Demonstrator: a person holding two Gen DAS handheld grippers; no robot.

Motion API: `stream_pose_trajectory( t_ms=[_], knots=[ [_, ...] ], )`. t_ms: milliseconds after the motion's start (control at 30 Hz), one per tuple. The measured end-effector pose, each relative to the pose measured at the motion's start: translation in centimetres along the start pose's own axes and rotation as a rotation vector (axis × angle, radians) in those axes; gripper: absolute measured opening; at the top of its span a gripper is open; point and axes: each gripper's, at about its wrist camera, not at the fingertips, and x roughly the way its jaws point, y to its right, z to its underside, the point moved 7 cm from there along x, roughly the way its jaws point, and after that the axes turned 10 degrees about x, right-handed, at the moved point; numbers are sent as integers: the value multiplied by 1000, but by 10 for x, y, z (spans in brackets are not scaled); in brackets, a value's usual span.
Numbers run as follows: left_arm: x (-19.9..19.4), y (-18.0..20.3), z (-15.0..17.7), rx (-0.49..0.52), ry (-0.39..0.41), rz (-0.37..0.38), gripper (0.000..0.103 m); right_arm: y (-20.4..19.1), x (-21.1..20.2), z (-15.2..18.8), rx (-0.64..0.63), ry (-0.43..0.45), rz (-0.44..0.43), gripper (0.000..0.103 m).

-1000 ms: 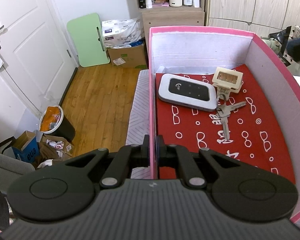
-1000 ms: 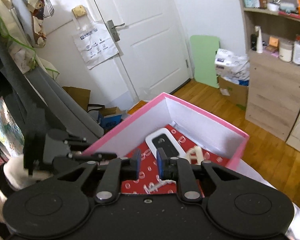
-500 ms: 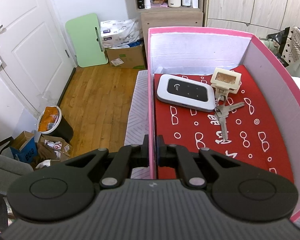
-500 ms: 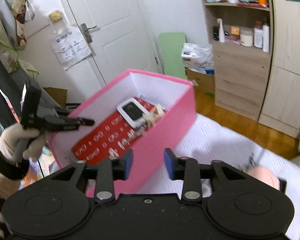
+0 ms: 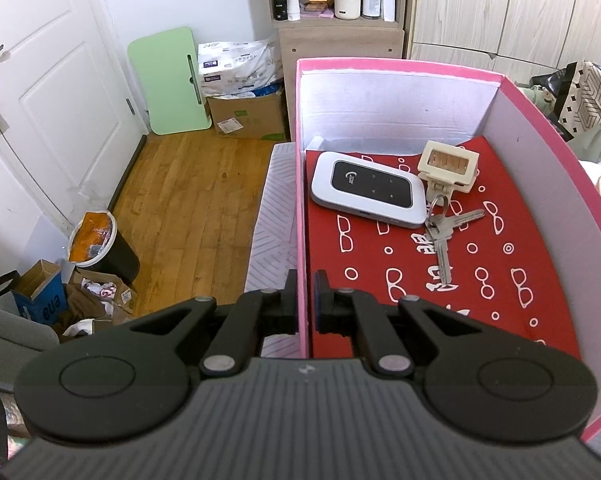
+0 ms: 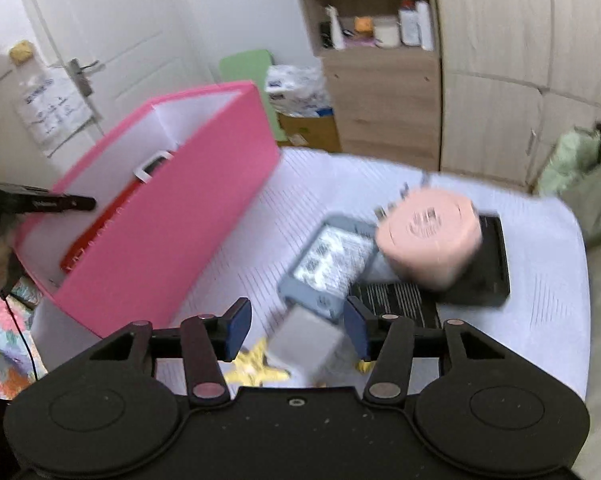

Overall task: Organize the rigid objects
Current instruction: 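Return the right tool and grasp the white cube charger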

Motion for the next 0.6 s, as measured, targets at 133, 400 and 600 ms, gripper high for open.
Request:
stream_pose_trajectory(
  t_ms=[133, 400, 600],
  knots=[
    [0, 0, 0, 2, 0, 0, 5, 1, 12, 16, 38, -41, -6, 58],
    [0, -2, 0, -19, 3, 11, 5, -1, 29, 17, 59, -44, 31, 61],
    [0, -2, 0, -29, 4, 1, 5, -17, 40, 20, -70, -39, 113, 63]
  ],
)
